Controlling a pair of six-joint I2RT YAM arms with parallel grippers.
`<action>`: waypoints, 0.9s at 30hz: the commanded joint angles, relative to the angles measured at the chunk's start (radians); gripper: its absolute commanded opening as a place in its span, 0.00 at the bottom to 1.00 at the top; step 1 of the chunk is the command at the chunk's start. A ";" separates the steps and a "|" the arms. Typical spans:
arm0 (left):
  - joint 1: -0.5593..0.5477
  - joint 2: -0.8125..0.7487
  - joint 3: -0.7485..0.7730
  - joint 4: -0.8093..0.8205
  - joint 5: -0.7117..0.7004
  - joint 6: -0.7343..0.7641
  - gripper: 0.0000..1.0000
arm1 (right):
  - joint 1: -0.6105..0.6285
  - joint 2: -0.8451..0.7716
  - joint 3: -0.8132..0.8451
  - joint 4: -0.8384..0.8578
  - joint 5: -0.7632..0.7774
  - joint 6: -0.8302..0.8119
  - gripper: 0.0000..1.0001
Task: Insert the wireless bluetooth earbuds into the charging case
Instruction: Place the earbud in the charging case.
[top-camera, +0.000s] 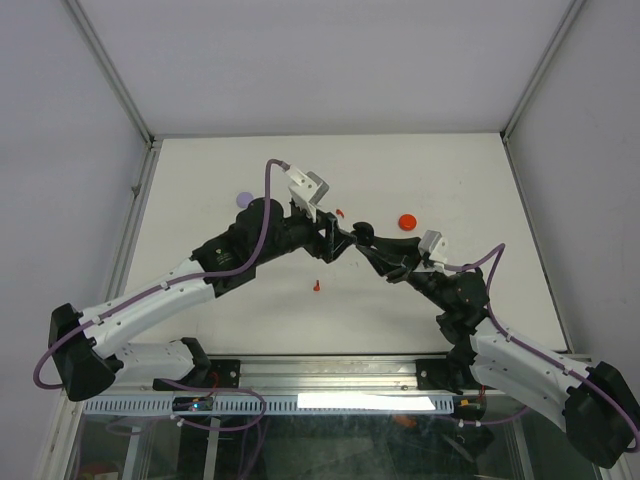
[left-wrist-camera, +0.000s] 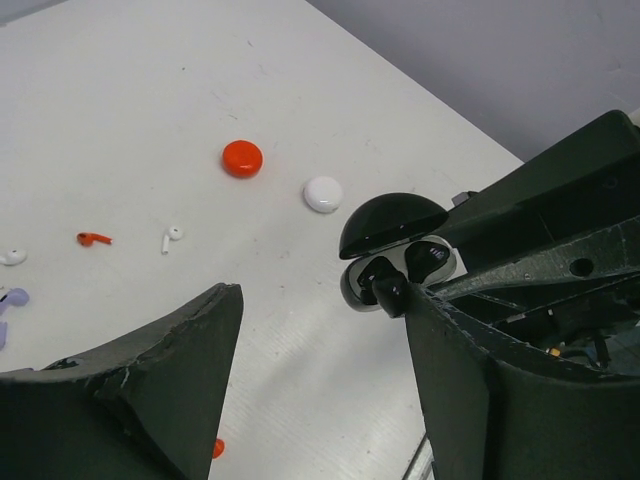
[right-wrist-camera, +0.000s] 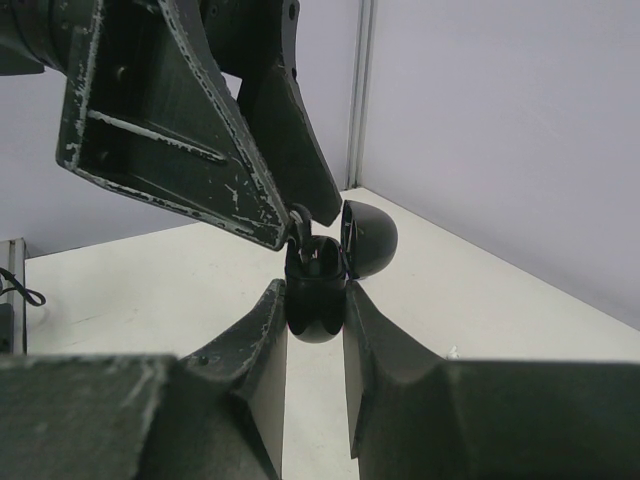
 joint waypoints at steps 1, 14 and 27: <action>0.027 -0.018 0.018 0.027 0.003 -0.018 0.66 | 0.004 -0.023 0.033 0.048 0.014 0.014 0.00; 0.084 -0.055 -0.014 0.037 0.074 -0.033 0.68 | 0.003 -0.026 0.036 0.039 -0.002 0.018 0.00; 0.307 -0.080 -0.123 0.319 0.620 -0.239 0.84 | 0.003 0.030 0.086 0.008 -0.085 0.051 0.00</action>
